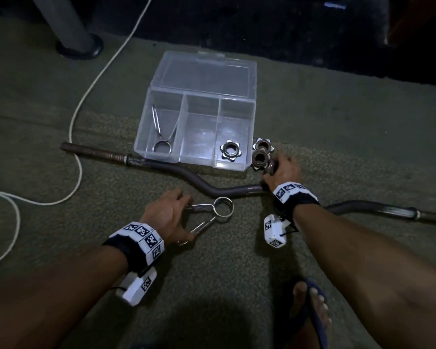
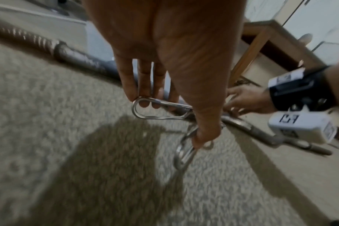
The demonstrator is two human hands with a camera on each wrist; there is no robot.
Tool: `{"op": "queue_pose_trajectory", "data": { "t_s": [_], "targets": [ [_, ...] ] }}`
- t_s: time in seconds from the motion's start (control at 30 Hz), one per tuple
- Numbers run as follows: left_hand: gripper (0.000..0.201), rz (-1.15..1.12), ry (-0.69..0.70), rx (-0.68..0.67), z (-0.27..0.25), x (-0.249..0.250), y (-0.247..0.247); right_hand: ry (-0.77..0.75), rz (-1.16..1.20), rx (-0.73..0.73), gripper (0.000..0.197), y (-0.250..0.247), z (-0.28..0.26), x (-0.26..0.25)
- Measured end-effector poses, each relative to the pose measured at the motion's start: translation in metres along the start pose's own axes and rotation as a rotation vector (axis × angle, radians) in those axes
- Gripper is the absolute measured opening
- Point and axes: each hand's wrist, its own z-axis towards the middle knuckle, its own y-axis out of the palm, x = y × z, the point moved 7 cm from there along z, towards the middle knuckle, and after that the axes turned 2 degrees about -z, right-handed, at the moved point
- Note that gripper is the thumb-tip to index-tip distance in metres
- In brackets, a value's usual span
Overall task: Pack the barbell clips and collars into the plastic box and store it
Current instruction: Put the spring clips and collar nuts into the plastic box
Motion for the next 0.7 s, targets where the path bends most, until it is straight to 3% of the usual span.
{"op": "queue_pose_trajectory", "data": {
  "t_s": [0.1, 0.2, 0.3, 0.4, 0.53, 0.7],
  "targets": [
    [0.078, -0.020, -0.008, 0.053, -0.007, -0.010, -0.038, -0.004, 0.025, 0.005, 0.046, -0.013, -0.005, -0.001],
    [0.077, -0.046, -0.079, 0.190, -0.010, -0.035, -0.091, -0.034, 0.109, 0.095, 0.044, -0.038, -0.006, -0.017],
    [0.084, -0.096, -0.240, 0.308, 0.001, -0.067, -0.141, -0.174, 0.114, 0.117, 0.043, -0.054, -0.003, -0.051],
    [0.092, -0.084, -0.378, 0.356, 0.026, -0.090, -0.172, -0.318, 0.104, 0.040, 0.043, -0.053, 0.000, -0.090],
    [0.099, -0.073, -0.493, 0.337, 0.066, -0.100, -0.173, -0.457, 0.047, -0.017, 0.044, -0.037, -0.001, -0.134],
    [0.094, -0.091, -0.555, 0.331, 0.108, -0.099, -0.156, -0.492, -0.067, -0.063, 0.045, -0.017, 0.003, -0.153]
  ]
}}
